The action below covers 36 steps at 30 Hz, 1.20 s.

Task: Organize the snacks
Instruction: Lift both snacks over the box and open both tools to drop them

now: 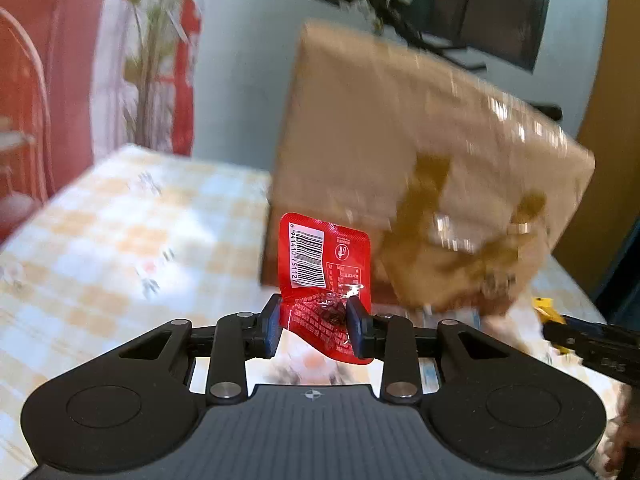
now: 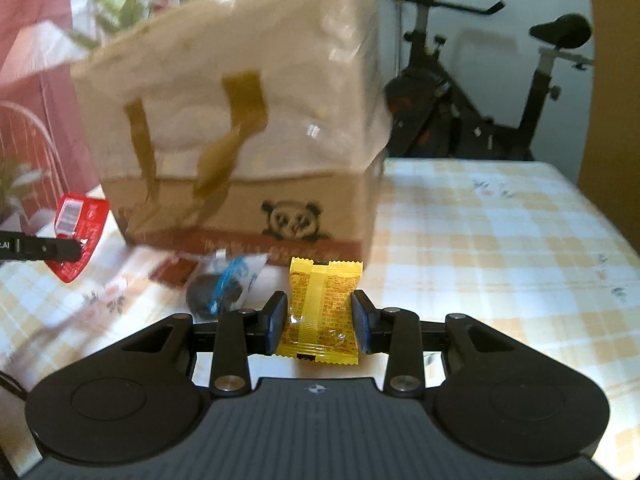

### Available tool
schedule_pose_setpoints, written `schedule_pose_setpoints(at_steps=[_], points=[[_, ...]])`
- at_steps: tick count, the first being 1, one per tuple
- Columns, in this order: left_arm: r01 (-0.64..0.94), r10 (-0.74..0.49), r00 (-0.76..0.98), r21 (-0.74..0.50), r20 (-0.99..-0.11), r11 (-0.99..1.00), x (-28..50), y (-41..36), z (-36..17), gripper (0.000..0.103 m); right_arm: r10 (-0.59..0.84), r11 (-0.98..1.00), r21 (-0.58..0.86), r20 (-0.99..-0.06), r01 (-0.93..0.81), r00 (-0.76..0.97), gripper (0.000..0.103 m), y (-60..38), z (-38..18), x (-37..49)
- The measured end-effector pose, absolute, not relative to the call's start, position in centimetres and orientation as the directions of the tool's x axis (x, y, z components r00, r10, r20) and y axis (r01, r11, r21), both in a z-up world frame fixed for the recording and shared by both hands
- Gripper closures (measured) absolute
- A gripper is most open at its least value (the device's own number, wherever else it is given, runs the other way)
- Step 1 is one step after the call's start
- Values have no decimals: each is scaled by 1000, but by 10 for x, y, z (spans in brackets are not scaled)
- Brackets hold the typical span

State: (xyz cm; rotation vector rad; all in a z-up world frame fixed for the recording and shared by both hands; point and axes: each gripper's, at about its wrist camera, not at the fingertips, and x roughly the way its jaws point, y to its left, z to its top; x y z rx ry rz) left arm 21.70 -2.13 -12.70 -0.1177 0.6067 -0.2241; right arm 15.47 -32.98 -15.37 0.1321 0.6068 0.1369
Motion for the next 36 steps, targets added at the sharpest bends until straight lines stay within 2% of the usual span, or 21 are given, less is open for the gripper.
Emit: schedule_pose_setpoints(at_steps=[4, 9, 11, 16, 21, 26, 27, 28, 32, 34, 36], points=[[209, -256, 869, -156, -424, 965, 214, -13, -87, 68, 175, 981, 160, -475, -111, 862, 66, -336, -122, 148], [228, -255, 928, -126, -271, 965, 221, -16, -32, 68, 199, 974, 166, -317, -153, 927, 65, -342, -62, 154], [236, -251, 939, -92, -237, 967, 232, -25, -18, 68, 217, 971, 159, -251, -181, 943, 65, -342, -39, 160], [269, -278, 933, -71, -228, 961, 276, -51, 2, 68, 258, 960, 159, -199, -229, 945, 65, -336, -5, 195], [288, -295, 910, -67, -293, 955, 321, -71, -1, 67, 223, 973, 118, -260, -199, 939, 66, -326, -8, 242], [334, -327, 874, -44, -359, 941, 331, -83, -24, 63, 186, 978, 151, -319, -144, 929, 63, -327, -24, 261], [330, -323, 871, -47, -371, 943, 332, -83, -29, 61, 182, 978, 157, -323, -137, 929, 63, -328, -26, 262], [324, -318, 869, -49, -378, 945, 331, -82, -33, 53, 178, 978, 158, -322, -132, 930, 59, -329, -27, 262], [302, -306, 877, -71, -371, 951, 326, -69, -36, 44, 181, 978, 158, -307, -138, 934, 44, -333, -26, 252], [301, -308, 882, -76, -357, 951, 320, -63, -33, 32, 177, 978, 163, -296, -133, 939, 42, -336, -24, 244], [293, -301, 891, -75, -341, 953, 316, -55, -29, 31, 180, 974, 184, -280, -131, 943, 41, -339, -23, 235]])
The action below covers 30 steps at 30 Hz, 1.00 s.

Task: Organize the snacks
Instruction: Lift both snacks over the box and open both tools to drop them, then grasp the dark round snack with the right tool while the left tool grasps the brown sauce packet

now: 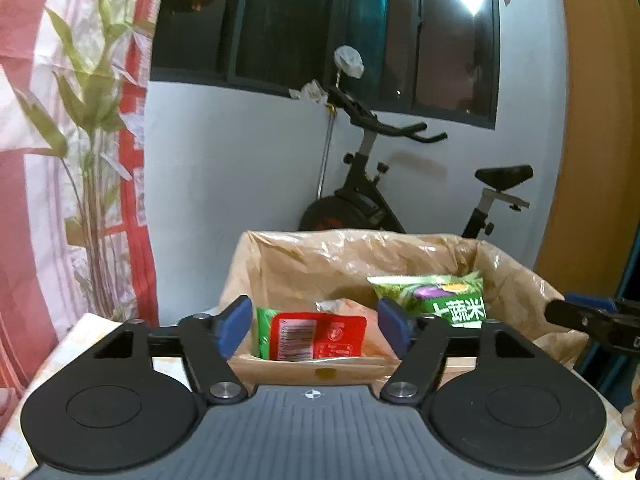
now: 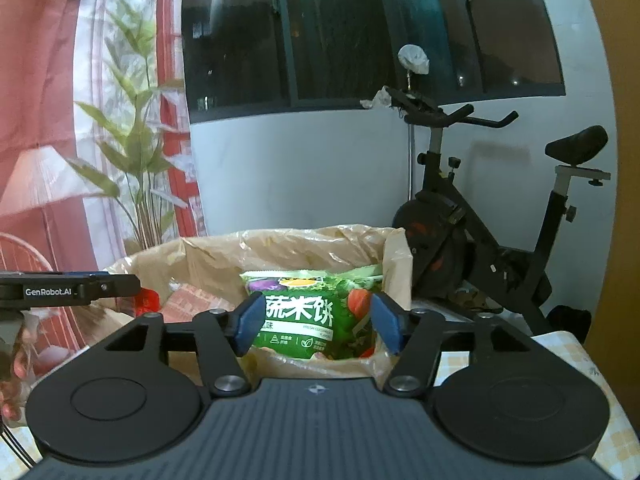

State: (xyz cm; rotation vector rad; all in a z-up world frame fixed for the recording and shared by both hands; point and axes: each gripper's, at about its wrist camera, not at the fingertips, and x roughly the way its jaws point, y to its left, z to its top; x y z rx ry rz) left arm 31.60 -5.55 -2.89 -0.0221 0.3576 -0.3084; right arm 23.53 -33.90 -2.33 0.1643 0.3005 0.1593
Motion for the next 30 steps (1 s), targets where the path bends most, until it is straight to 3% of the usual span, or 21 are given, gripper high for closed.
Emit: schedule_pose_setpoints(at_steps=[8, 14, 21, 30], points=[[233, -261, 909, -122, -326, 965, 283, -28, -25, 30, 169, 968, 221, -233, -118, 958, 40, -339, -24, 197], [186, -223, 913, -138, -340, 973, 252, -12, -43, 30, 176, 968, 223, -256, -120, 951, 40, -334, -36, 172], [138, -193, 872, -154, -449, 978, 250, -5, -83, 31, 207, 962, 245, -384, -117, 900, 40, -321, -74, 168], [110, -185, 833, -171, -521, 979, 247, 1, -115, 31, 293, 954, 226, -574, -196, 765, 40, -286, -129, 190]])
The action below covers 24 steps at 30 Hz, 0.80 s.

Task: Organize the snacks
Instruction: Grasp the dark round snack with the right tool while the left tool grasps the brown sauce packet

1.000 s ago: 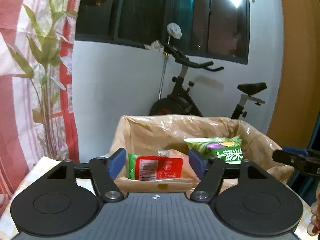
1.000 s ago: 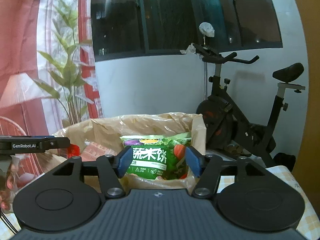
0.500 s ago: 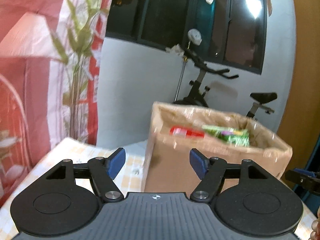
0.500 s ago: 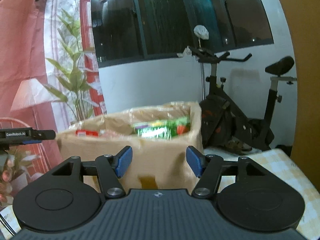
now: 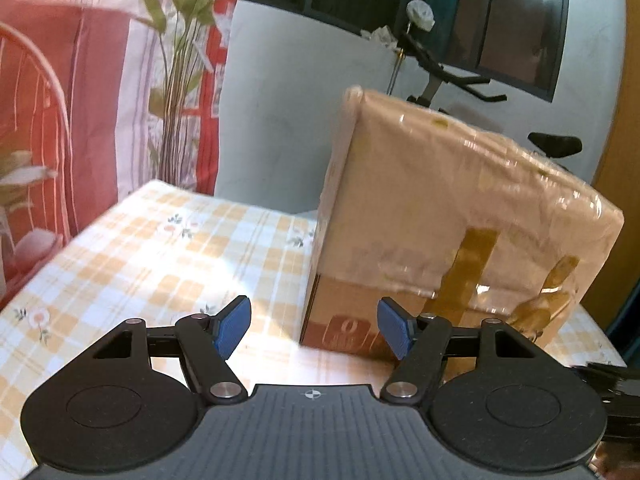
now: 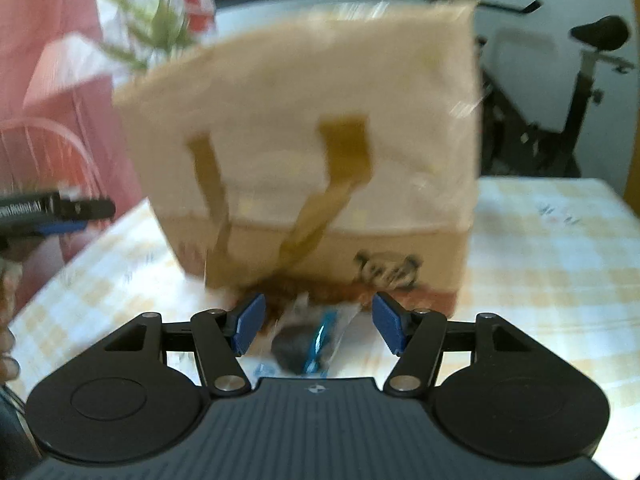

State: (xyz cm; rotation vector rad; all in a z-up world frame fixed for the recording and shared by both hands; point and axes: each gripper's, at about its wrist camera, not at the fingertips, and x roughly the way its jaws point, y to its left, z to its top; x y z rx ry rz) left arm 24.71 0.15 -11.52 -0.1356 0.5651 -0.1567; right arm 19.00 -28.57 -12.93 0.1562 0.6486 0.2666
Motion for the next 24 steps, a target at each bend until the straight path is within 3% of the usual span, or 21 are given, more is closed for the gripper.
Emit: schedule_pose_setpoints(at_steps=[3, 5, 9, 11, 14, 24], points=[[103, -180, 825, -171, -535, 980, 247, 3, -120, 32, 284, 959, 186, -617, -215, 734, 40, -273, -141, 203], [101, -180, 820, -172, -543, 980, 247, 2, -123, 32, 266, 964, 163, -644, -211, 717, 31, -265, -148, 213], [108, -185, 811, -169, -555, 980, 245, 0, -128, 32, 256, 966, 154, -691, -208, 676, 31, -257, -164, 226], [115, -192, 803, -168, -565, 979, 246, -2, -131, 31, 275, 961, 175, -682, -214, 677, 43, -259, -169, 223], [129, -205, 788, -170, -581, 977, 249, -9, -137, 32, 282, 959, 170, -665, -227, 692, 52, -263, -170, 214], [234, -277, 719, -153, -638, 960, 258, -46, -164, 31, 212, 977, 159, -615, -144, 760, 54, -292, -171, 185]])
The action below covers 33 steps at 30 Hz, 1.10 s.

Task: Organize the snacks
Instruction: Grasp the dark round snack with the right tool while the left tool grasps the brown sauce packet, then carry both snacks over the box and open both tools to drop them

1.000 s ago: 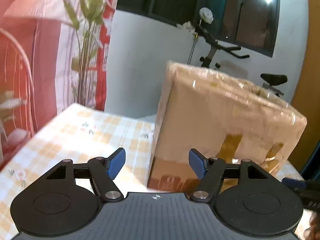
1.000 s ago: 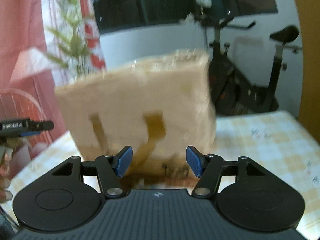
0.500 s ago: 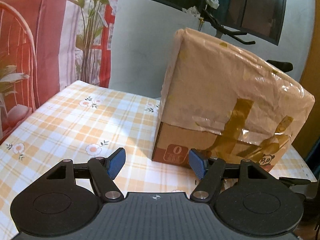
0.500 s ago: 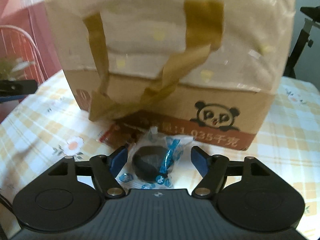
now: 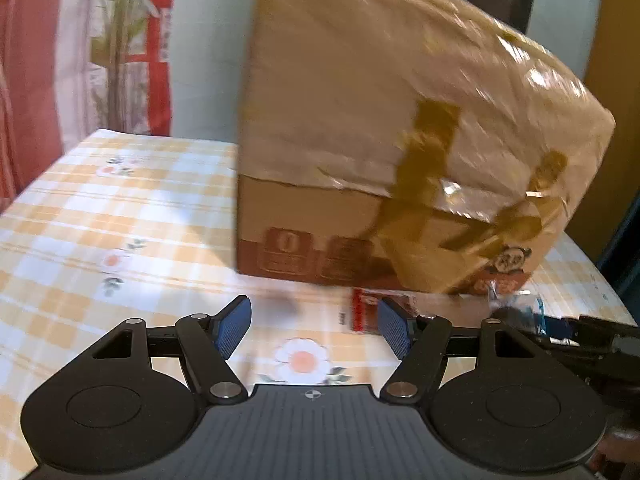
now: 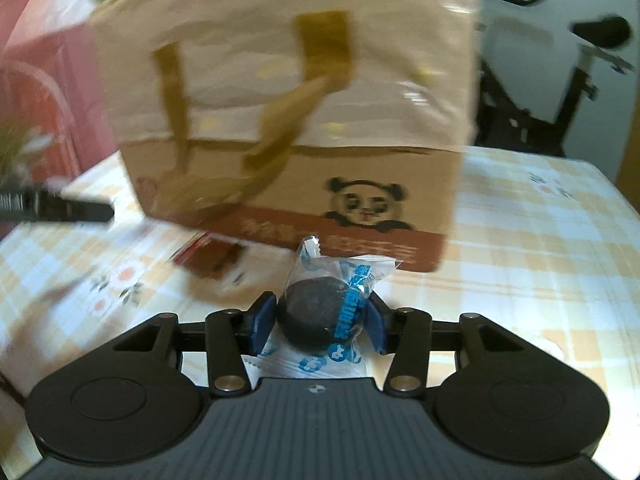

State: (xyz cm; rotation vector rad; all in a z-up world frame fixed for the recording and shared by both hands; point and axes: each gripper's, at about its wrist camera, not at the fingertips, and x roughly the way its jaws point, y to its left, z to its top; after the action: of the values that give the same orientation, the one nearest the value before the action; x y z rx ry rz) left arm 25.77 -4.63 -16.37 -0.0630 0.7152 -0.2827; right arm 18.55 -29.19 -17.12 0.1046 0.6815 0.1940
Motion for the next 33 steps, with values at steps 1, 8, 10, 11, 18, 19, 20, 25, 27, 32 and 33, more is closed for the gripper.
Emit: schedule_pose_setpoints(at_steps=[1, 8, 10, 11, 18, 19, 20, 25, 27, 32, 33], points=[[245, -284, 712, -152, -642, 957, 259, -51, -167, 31, 210, 976, 177, -609, -128, 765, 54, -296, -171, 185], [319, -305, 672, -108, -674, 942, 275, -86, -187, 31, 221, 970, 218, -595, -109, 773, 54, -302, -174, 186], [333, -308, 663, -101, -682, 938, 281, -94, -193, 31, 225, 966, 239, -590, -98, 776, 54, -307, -176, 186], [337, -305, 659, -93, -687, 937, 283, -98, -195, 31, 231, 962, 257, -587, -92, 776, 54, -310, -176, 186], [353, -281, 659, -43, -697, 935, 293, -119, -203, 28, 245, 946, 319, -582, -60, 775, 54, -321, -180, 189], [353, -275, 661, -33, -698, 935, 294, -123, -204, 26, 248, 946, 319, -582, -64, 775, 54, -320, -180, 189], [355, -268, 663, -22, -699, 935, 295, -125, -205, 25, 251, 945, 319, -582, -67, 773, 54, -320, -180, 189], [340, -227, 669, 20, -708, 940, 293, -138, -207, 24, 257, 943, 327, -583, -67, 771, 54, -320, -180, 190], [346, -231, 673, 22, -702, 938, 290, -139, -206, 32, 257, 942, 329, -583, -66, 771, 54, -320, -180, 190], [350, -246, 665, 4, -705, 937, 277, -139, -204, 42, 259, 941, 333, -581, -65, 771, 54, -320, -180, 190], [352, -251, 660, -3, -708, 936, 273, -139, -203, 42, 260, 940, 335, -581, -65, 771, 54, -320, -180, 190]])
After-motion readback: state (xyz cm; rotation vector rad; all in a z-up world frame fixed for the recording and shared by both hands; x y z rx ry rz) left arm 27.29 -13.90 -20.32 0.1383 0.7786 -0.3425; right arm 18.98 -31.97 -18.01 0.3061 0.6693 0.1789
